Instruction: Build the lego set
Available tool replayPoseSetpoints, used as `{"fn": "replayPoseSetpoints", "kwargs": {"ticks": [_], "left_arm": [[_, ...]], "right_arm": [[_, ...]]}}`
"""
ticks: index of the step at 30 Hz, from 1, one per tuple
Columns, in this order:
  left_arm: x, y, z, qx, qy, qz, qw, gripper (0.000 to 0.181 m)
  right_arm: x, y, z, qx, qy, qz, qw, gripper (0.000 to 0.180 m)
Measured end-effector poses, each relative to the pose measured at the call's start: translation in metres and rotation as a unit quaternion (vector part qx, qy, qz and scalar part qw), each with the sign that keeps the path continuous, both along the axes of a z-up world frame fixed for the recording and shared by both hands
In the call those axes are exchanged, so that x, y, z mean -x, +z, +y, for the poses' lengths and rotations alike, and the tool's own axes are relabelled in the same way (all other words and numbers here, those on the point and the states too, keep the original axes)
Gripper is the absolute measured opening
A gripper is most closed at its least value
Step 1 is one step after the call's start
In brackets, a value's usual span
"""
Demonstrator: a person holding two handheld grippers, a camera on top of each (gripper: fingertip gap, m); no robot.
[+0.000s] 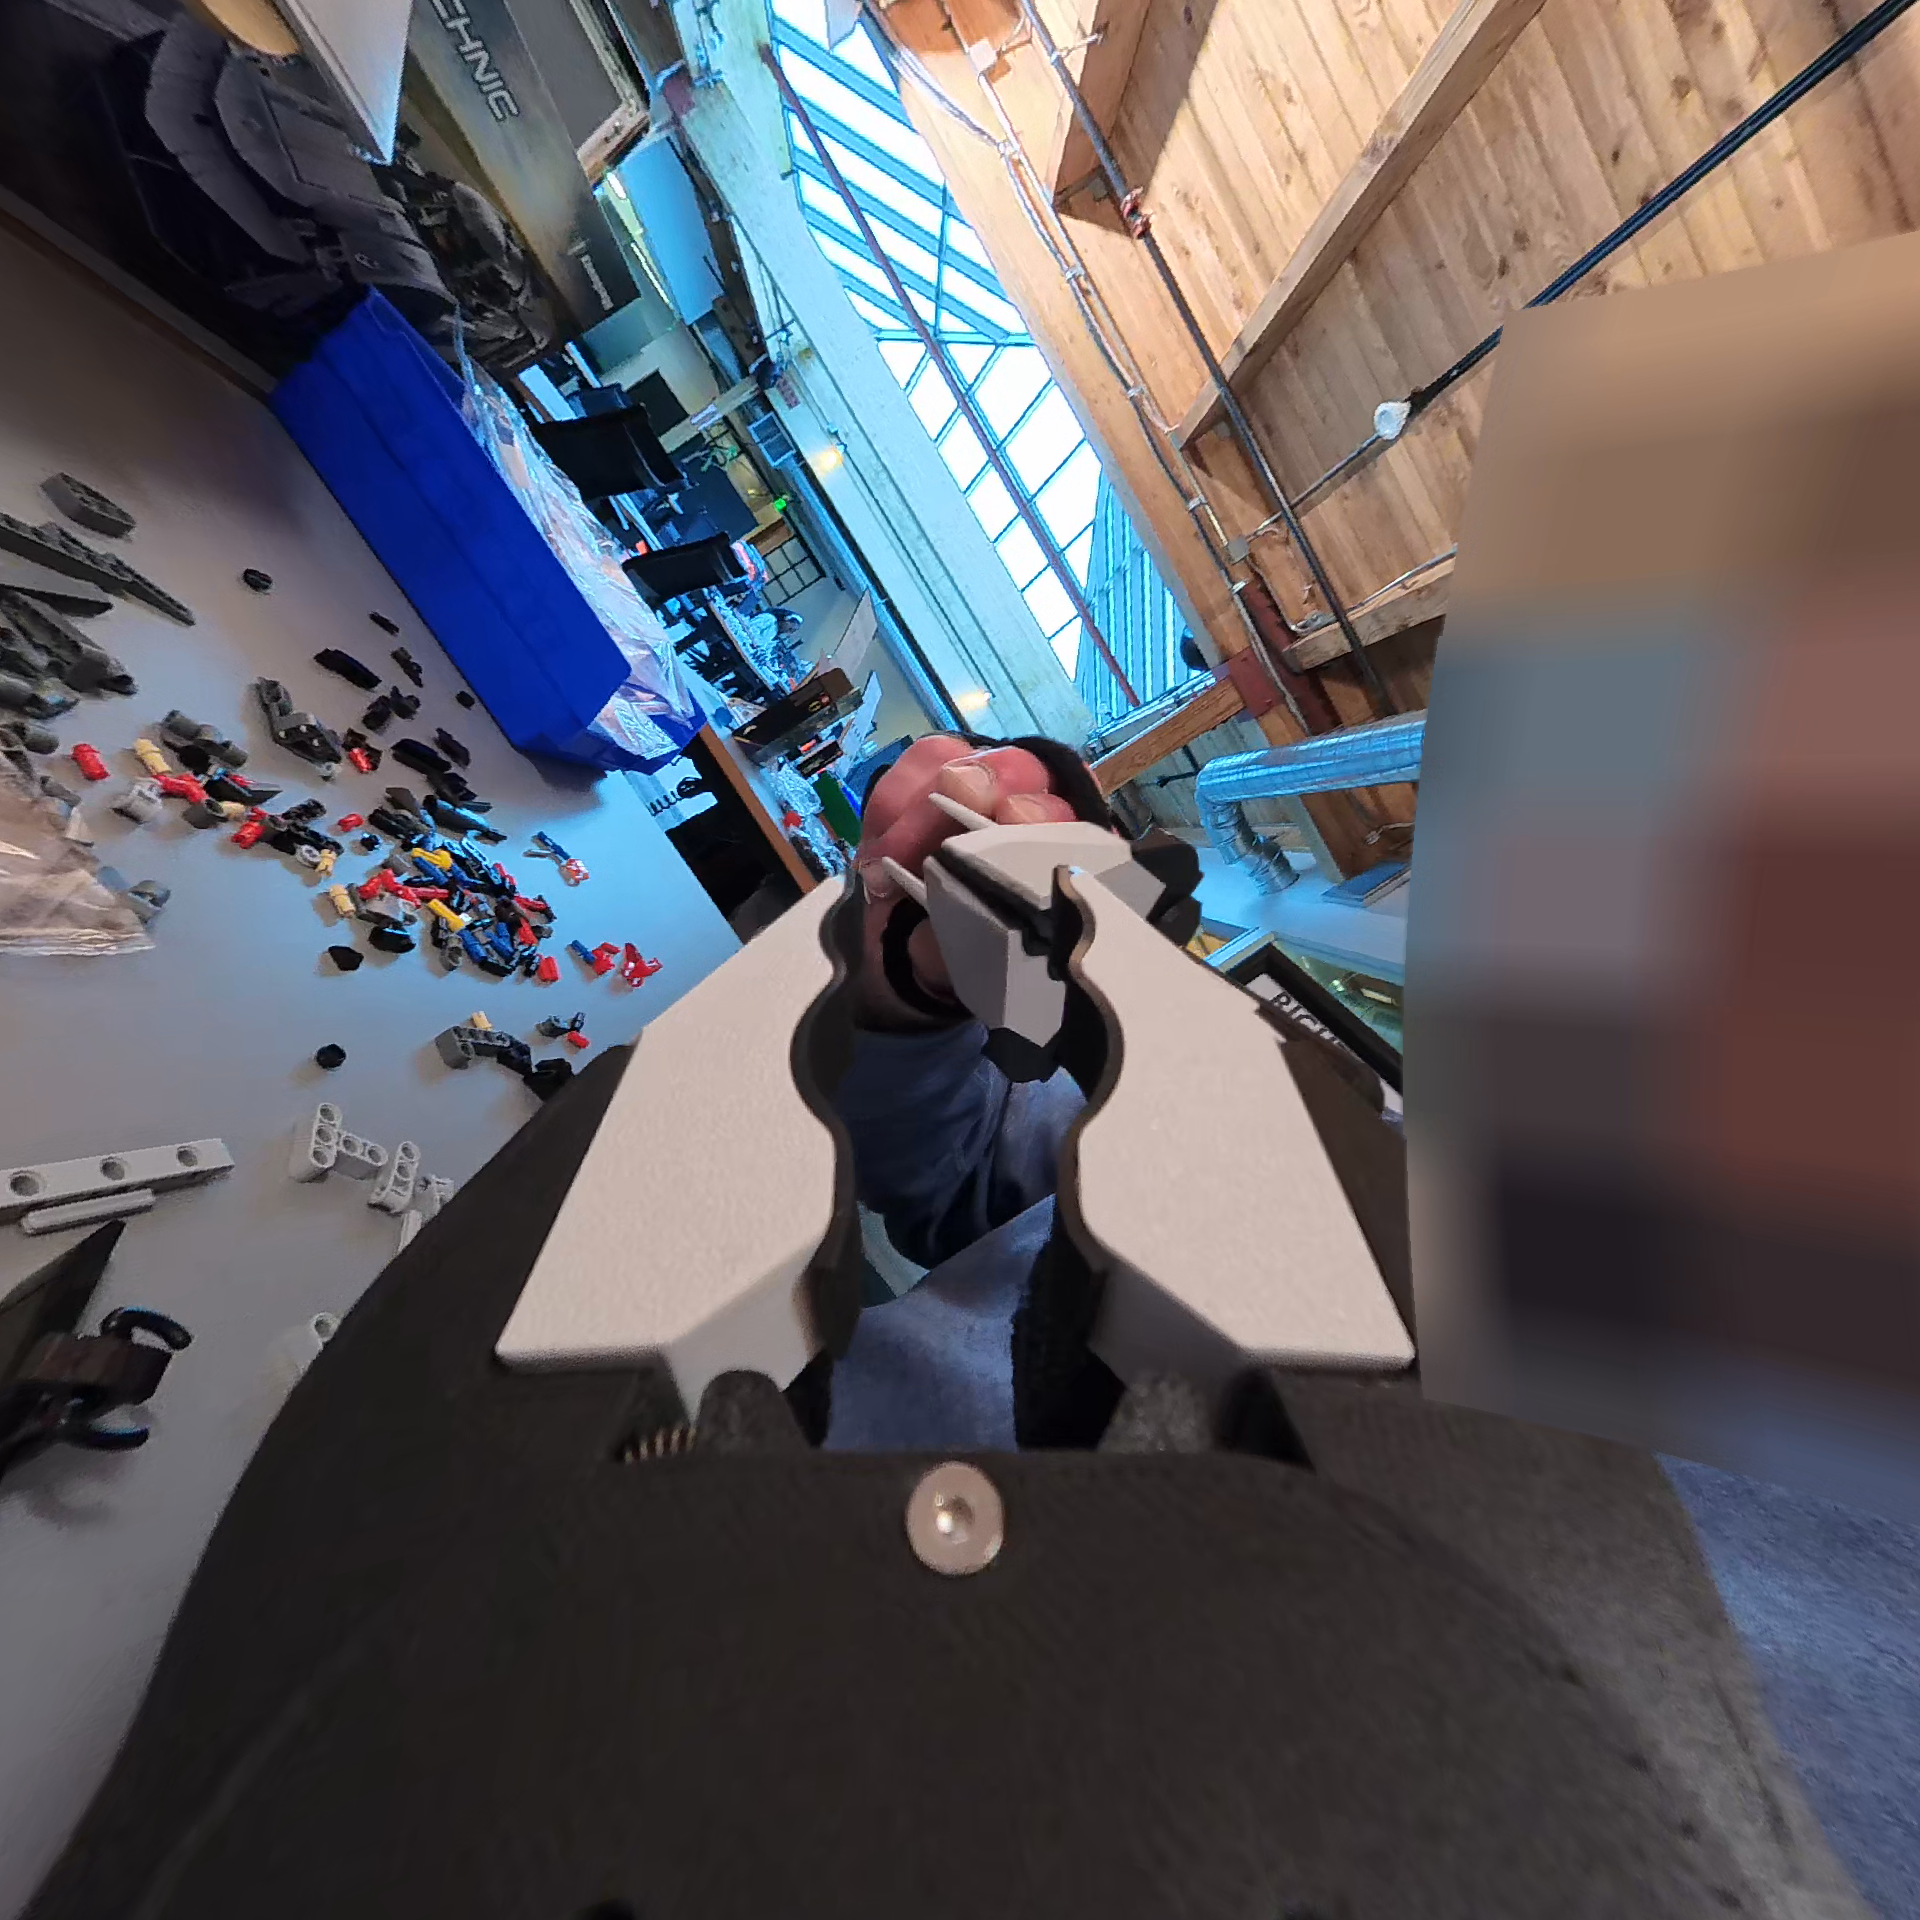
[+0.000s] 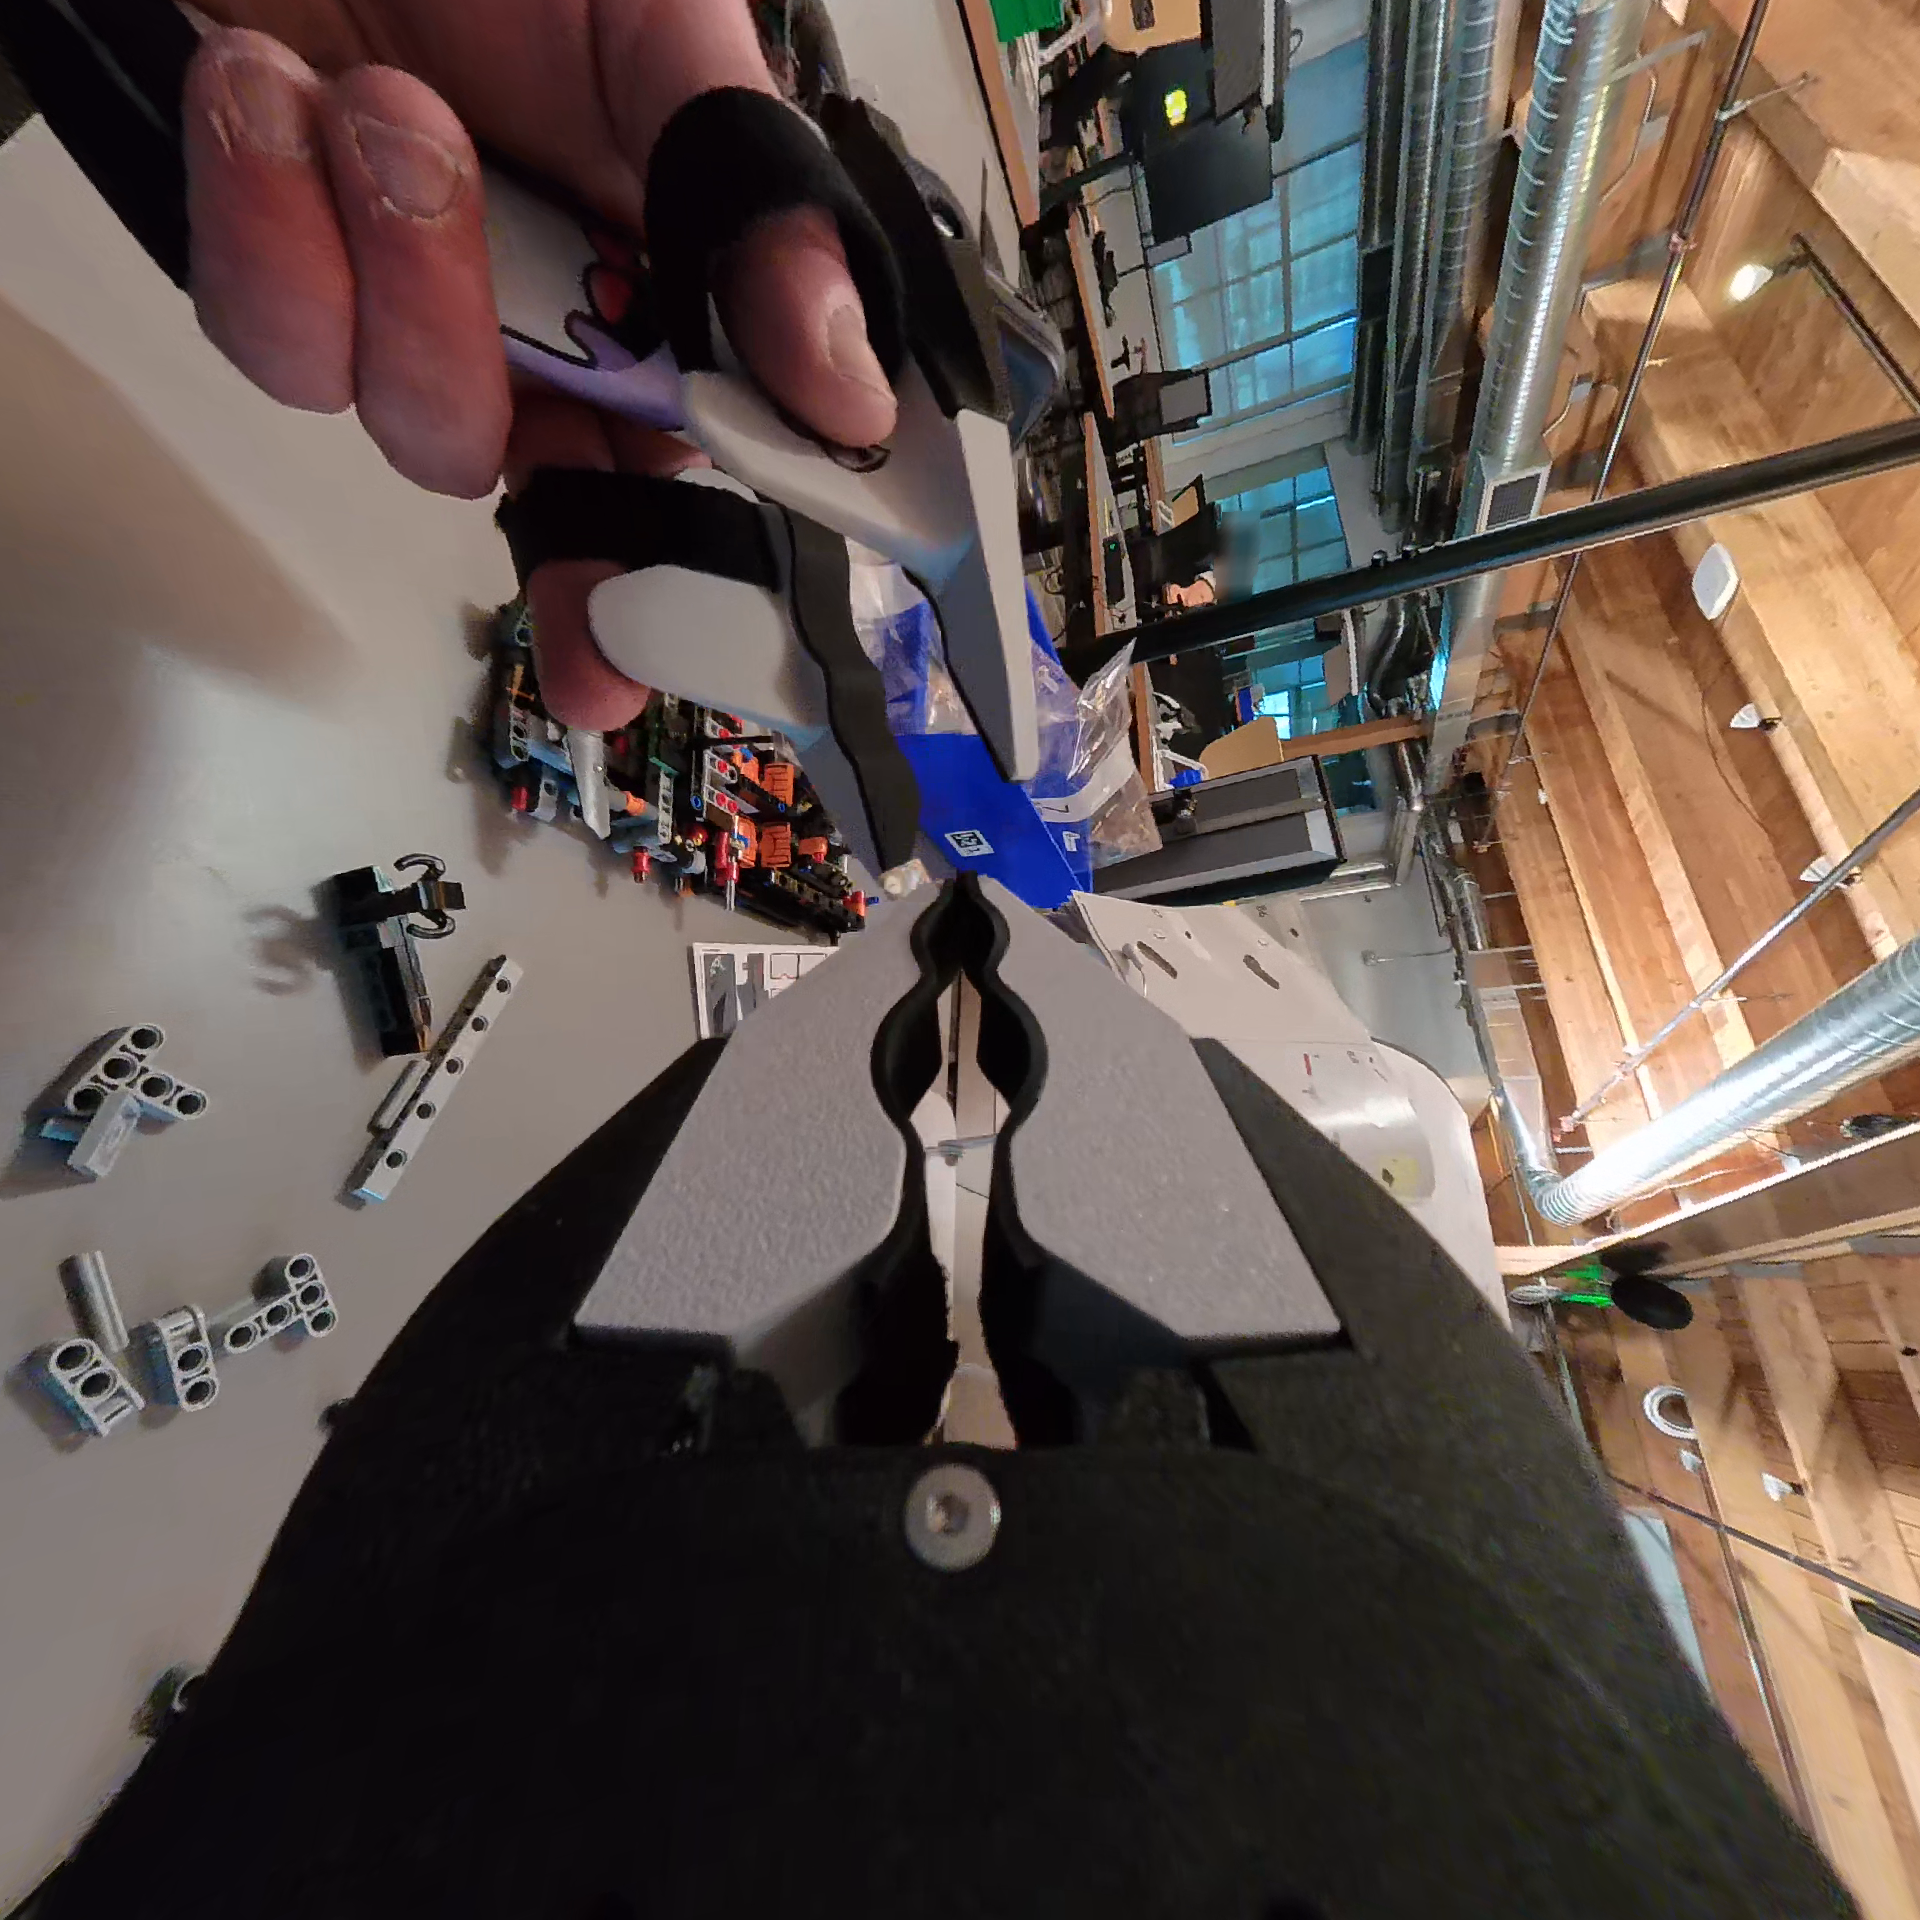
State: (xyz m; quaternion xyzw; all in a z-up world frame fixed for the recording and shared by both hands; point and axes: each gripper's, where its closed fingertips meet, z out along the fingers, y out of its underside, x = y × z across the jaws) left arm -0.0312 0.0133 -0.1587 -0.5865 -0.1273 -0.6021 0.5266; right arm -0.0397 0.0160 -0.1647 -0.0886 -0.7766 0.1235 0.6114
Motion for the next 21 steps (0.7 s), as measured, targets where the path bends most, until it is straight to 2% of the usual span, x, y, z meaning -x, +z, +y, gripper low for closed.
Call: {"fn": "replayPoseSetpoints", "kwargs": {"ticks": [1, 6, 9, 17, 21], "left_arm": [[-0.001, 0.0, 0.0, 0.0, -0.001, -0.001, 1.0, 0.034], [-0.001, 0.003, -0.001, -0.003, 0.001, -0.002, 1.0, 0.034], [0.0, 0.004, -0.001, -0.003, 0.001, -0.006, 1.0, 0.035], [-0.004, 0.006, 0.0, -0.004, -0.005, -0.012, 1.0, 0.035], [-0.004, 0.006, -0.001, -0.004, -0.005, -0.013, 1.0, 0.034]], "right_arm": [[0.0, 0.0, -0.001, 0.003, 0.001, -0.003, 1.0, 0.0], [0.0, -0.01, -0.003, -0.008, 0.011, -0.017, 1.0, 0.0], [-0.001, -0.013, -0.005, -0.026, 0.013, -0.009, 1.0, 0.015], [0.004, -0.013, -0.006, -0.044, 0.004, 0.0, 0.999, 0.0], [0.004, -0.012, -0.007, -0.044, 0.003, 0.001, 0.999, 0.0]]}}
